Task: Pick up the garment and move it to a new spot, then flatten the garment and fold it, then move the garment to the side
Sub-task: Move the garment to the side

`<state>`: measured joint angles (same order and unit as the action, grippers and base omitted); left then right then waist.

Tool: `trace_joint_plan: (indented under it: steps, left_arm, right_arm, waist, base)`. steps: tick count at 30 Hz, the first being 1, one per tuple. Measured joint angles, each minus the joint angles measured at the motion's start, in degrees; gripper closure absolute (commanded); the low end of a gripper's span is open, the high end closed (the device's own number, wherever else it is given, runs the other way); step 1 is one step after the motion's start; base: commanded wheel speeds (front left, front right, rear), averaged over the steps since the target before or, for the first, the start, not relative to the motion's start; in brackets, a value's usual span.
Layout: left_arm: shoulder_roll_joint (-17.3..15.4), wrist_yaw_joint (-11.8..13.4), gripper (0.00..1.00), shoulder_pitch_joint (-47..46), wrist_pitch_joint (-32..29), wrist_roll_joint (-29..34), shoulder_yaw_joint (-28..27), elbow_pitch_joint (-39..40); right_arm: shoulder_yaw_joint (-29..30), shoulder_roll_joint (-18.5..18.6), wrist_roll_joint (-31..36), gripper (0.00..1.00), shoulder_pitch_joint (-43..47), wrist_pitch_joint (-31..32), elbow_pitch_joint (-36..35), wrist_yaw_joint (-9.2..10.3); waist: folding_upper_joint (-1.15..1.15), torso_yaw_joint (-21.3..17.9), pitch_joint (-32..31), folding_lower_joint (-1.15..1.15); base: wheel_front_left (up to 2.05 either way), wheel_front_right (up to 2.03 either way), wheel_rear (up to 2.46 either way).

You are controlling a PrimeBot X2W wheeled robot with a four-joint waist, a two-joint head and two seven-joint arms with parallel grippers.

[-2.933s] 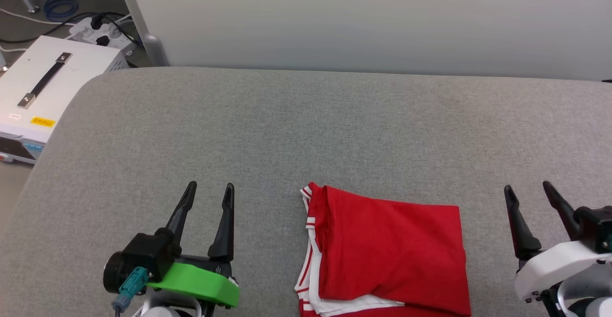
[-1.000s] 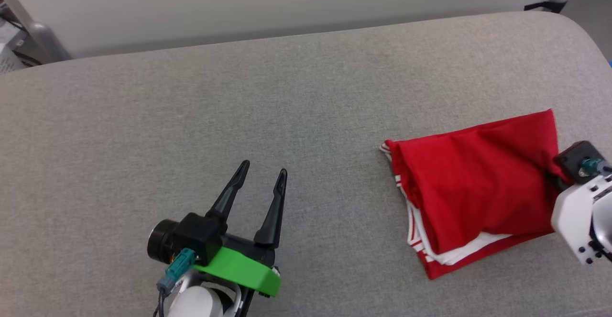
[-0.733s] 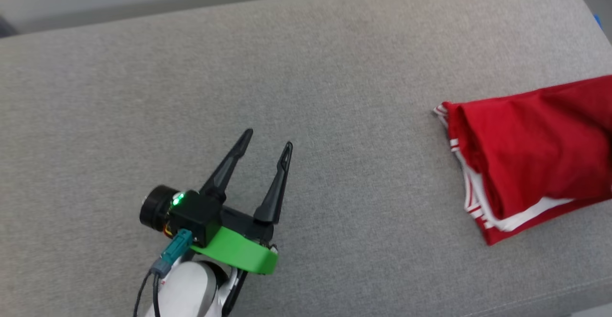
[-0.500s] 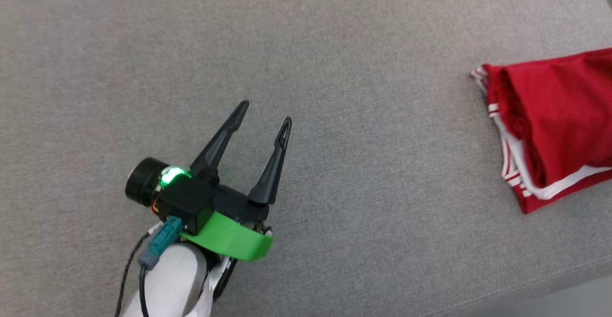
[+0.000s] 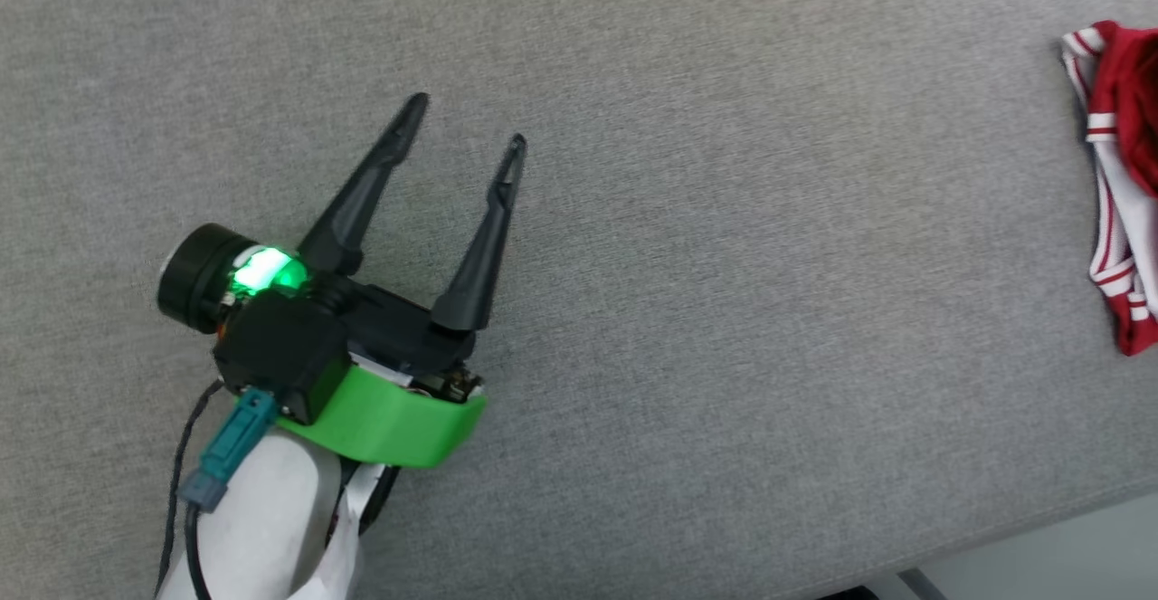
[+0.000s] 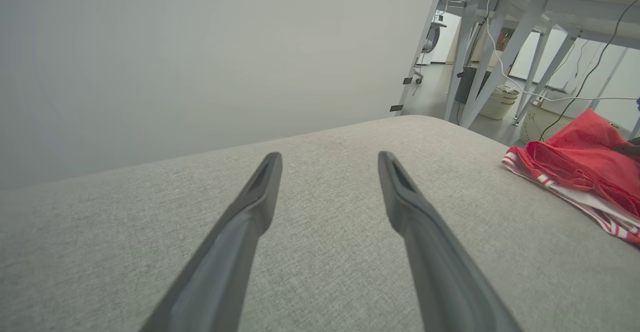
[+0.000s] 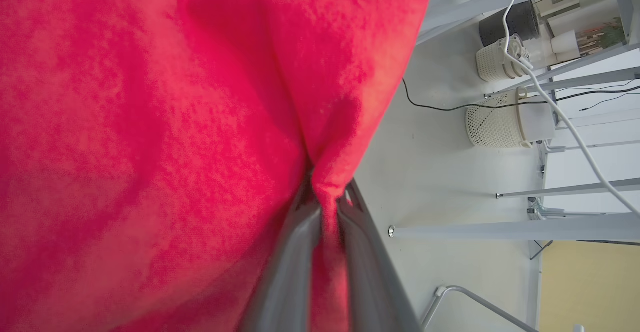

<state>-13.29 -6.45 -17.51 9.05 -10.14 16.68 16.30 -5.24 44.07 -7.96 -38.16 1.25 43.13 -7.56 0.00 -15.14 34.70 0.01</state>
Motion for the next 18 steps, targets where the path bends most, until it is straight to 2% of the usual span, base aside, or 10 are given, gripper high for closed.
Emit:
trace_joint_plan:
  steps: [6,7,8,18]
  left_arm:
    - [-0.4,0.2,0.0,0.0,1.1,-0.5,-0.6,-0.7]
    - [-0.5,0.2,0.0,0.0,1.1,-0.5,-0.6,-0.9]
    - [-0.5,0.2,0.0,0.0,1.3,-0.5,-0.6,-1.3]
    - [0.9,0.8,0.0,0.8,4.4,-2.9,-0.8,-7.4]
  right_arm:
    - [1.7,-1.9,2.4,1.0,-1.1,-2.5,4.0,0.0]
    - [1.9,-2.0,2.7,0.73,-1.3,-2.8,4.3,0.01]
    - [2.0,-2.1,3.2,0.0,-1.5,-3.3,4.7,0.01]
    - [3.9,-2.5,4.9,0.0,-2.7,-5.9,3.7,0.01]
  waist:
    - [0.0,2.0,1.5,0.0]
    - [0.0,2.2,1.5,0.0]
    - [0.0,2.4,1.3,0.0]
    - [0.0,3.4,-4.3,0.0]
  base:
    - [0.0,0.0,0.0]
    - [0.0,0.0,0.0]
    - [0.0,0.0,0.0]
    - [0.0,0.0,0.0]
